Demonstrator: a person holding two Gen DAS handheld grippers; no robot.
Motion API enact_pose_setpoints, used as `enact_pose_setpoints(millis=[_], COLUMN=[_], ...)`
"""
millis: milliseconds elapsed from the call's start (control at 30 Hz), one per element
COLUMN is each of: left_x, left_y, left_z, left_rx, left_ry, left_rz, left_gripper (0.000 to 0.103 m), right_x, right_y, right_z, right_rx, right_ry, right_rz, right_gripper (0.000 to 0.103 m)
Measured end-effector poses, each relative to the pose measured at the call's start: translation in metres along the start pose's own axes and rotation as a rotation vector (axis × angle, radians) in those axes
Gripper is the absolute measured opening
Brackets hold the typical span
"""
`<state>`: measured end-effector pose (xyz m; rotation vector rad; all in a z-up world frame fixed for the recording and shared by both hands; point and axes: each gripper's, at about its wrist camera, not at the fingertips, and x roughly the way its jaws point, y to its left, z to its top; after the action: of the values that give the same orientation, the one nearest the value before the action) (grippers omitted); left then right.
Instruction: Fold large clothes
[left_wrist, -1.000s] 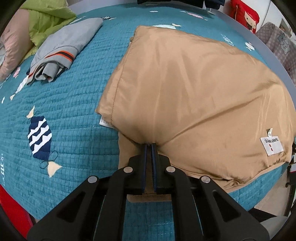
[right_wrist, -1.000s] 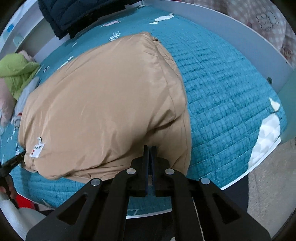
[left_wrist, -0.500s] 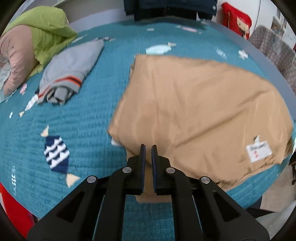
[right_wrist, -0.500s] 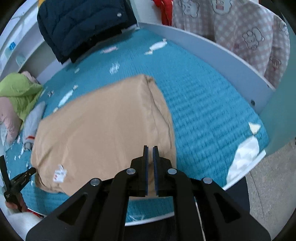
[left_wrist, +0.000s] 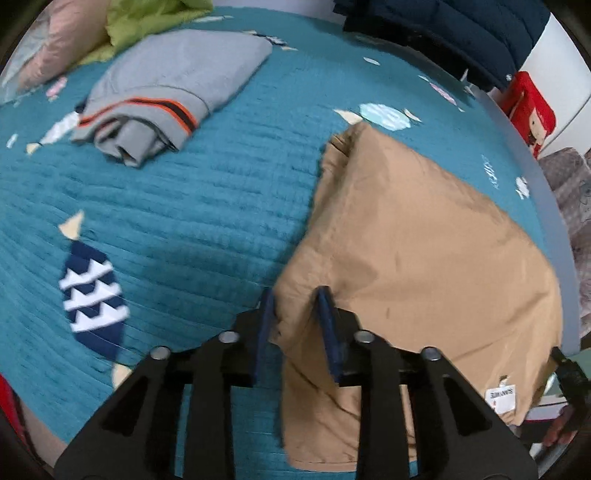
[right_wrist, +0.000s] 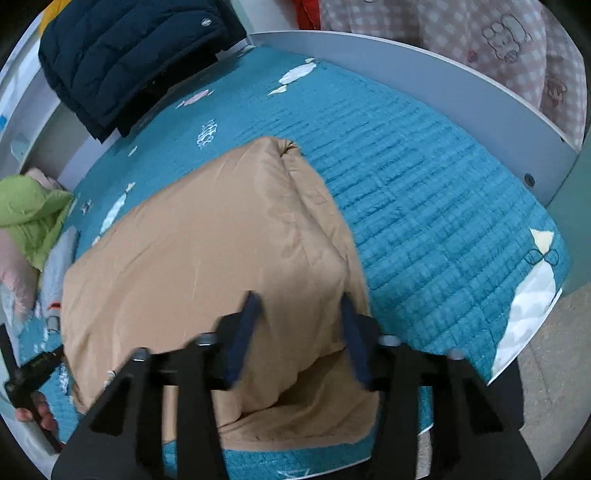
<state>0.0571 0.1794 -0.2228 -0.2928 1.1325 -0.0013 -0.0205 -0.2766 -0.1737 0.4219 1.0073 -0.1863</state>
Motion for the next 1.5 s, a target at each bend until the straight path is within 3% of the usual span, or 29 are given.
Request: enact_pose_setpoints(millis=[100, 233, 333, 400, 500, 600, 667, 700, 800, 867, 900, 967, 1033, 1067, 1167, 1367, 1433, 1467, 1500], left_x=[-0.008, -0.023, -0.015, 0.0, -0.005, -0.028, -0.044, -0.05, -0.054, -0.044, -0.036, -0.012, 0.006, 0.008, 0.009, -0.001, -0.009, -0.013, -0.017], left_y=[-0.01, -0.002, 0.007, 0.016, 0.02, 0.015, 0.009, 0.005, -0.012, -0.028, -0.036, -0.047, -0.045, -0.041, -0.036, -0.043, -0.041, -0.038, -0.036], left_z=[-0.004, -0.017, -0.03, -0.034, -0.028, -0.021, -0.017, -0.015, -0.011, -0.011, -0.014, -0.019, -0.028, -0.03, -0.025, -0.026, -0.023, -0.022, -0.021], left_rx=[0.049, -0.019, -0.029, -0.067, -0.074, -0.023, -0.001, 0.006, 0.064, 0.124, 0.146, 0.179, 0.182, 0.178, 0.153, 0.192, 0.175, 0.161, 0.147], left_ry=[0.02, 0.063, 0.078, 0.118, 0.111, 0.055, -0.006, -0.043, -0.099, -0.091, -0.076, 0.006, 0.066, 0.071, 0.078, 0.048, 0.038, 0.034, 0.027], left_rz=[-0.039, -0.187, -0.126, -0.121, -0.121, -0.076, -0.017, 0.019, 0.021, 0.035, 0.044, 0.096, 0.11, 0.097, 0.067, 0.085, 0.066, 0.05, 0.039], left_gripper=[0.011, 0.01, 0.01, 0.01, 0.014, 0.021, 0.03, 0.044, 0.045, 0.044, 0.042, 0.027, 0.026, 0.026, 0.026, 0.026, 0.027, 0.027, 0.027], right_x=[-0.008, -0.026, -0.009, 0.011, 0.007, -0.024, -0.04, -0.046, -0.049, -0.034, -0.029, -0.01, 0.012, 0.02, 0.02, -0.001, -0.015, -0.023, -0.03], right_y=[0.003, 0.001, -0.008, -0.015, -0.012, -0.006, -0.001, 0.002, 0.023, 0.034, 0.036, 0.04, 0.04, 0.036, 0.032, 0.021, 0.019, 0.016, 0.011], right_z=[0.0, 0.002, -0.003, -0.008, -0.001, 0.01, 0.014, 0.016, 0.019, 0.017, 0.014, 0.003, -0.014, -0.022, -0.025, -0.011, -0.006, -0.003, 0.0], right_rx=[0.016, -0.008, -0.017, -0.004, -0.006, -0.02, -0.034, -0.037, -0.106, -0.155, -0.167, -0.175, -0.195, -0.189, -0.169, -0.095, -0.054, -0.029, -0.003], right_ry=[-0.019, -0.015, 0.048, 0.099, 0.098, -0.021, -0.089, -0.121, -0.179, -0.133, -0.109, -0.016, 0.083, 0.083, 0.047, 0.031, 0.001, -0.02, -0.047], right_rz=[0.033, 0.025, -0.032, -0.056, -0.059, -0.127, -0.115, -0.097, -0.046, -0.096, -0.108, -0.104, -0.134, -0.144, -0.133, -0.065, -0.034, -0.008, 0.01], right_gripper=[0.015, 0.014, 0.014, 0.025, 0.036, 0.058, 0.061, 0.061, 0.06, 0.058, 0.051, 0.04, 0.03, 0.026, 0.026, 0.029, 0.039, 0.057, 0.082])
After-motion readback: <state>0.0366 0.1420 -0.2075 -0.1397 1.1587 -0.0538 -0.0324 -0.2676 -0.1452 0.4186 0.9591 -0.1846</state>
